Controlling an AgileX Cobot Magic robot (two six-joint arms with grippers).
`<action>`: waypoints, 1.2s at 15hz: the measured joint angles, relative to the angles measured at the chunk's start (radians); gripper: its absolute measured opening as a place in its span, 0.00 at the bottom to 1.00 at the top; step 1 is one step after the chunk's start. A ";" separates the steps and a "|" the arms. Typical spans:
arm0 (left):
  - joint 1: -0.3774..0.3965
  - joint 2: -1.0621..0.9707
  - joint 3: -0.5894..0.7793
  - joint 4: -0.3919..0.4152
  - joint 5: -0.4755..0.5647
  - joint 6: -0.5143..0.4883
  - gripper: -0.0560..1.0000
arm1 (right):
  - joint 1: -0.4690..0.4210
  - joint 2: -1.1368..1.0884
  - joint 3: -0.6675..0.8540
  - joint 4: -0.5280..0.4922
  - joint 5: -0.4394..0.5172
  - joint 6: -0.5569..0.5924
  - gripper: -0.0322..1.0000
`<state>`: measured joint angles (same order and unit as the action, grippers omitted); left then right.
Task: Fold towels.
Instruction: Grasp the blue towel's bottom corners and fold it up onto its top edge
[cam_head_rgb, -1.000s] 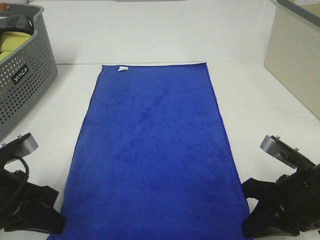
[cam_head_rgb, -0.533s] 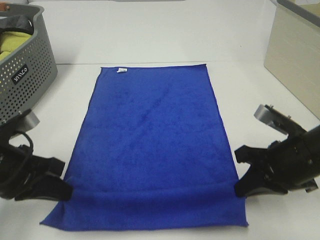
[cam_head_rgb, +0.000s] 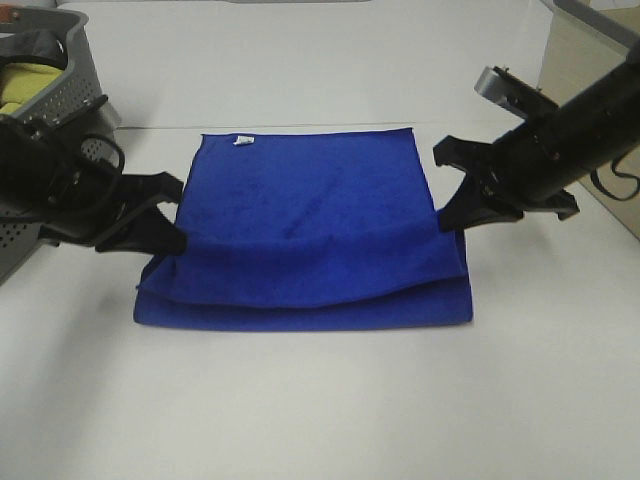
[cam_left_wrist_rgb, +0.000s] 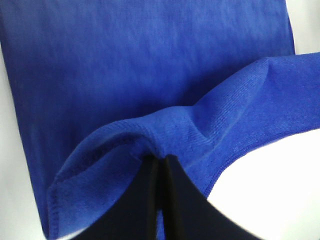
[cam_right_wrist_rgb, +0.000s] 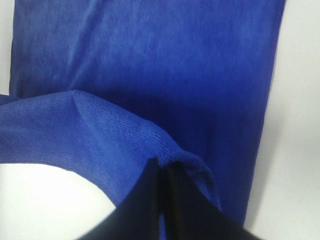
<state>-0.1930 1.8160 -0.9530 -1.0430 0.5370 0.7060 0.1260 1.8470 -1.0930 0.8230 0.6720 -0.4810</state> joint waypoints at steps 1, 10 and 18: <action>0.000 0.054 -0.079 0.011 -0.003 -0.008 0.06 | 0.000 0.052 -0.086 -0.016 0.014 0.021 0.03; 0.000 0.368 -0.583 0.084 -0.174 -0.027 0.06 | 0.000 0.521 -0.853 -0.172 0.118 0.181 0.03; 0.000 0.561 -0.779 0.092 -0.435 0.040 0.06 | 0.000 0.738 -1.126 -0.204 -0.059 0.200 0.03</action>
<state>-0.1930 2.3770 -1.7320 -0.9510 0.1020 0.7460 0.1260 2.5850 -2.2190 0.6190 0.6130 -0.2810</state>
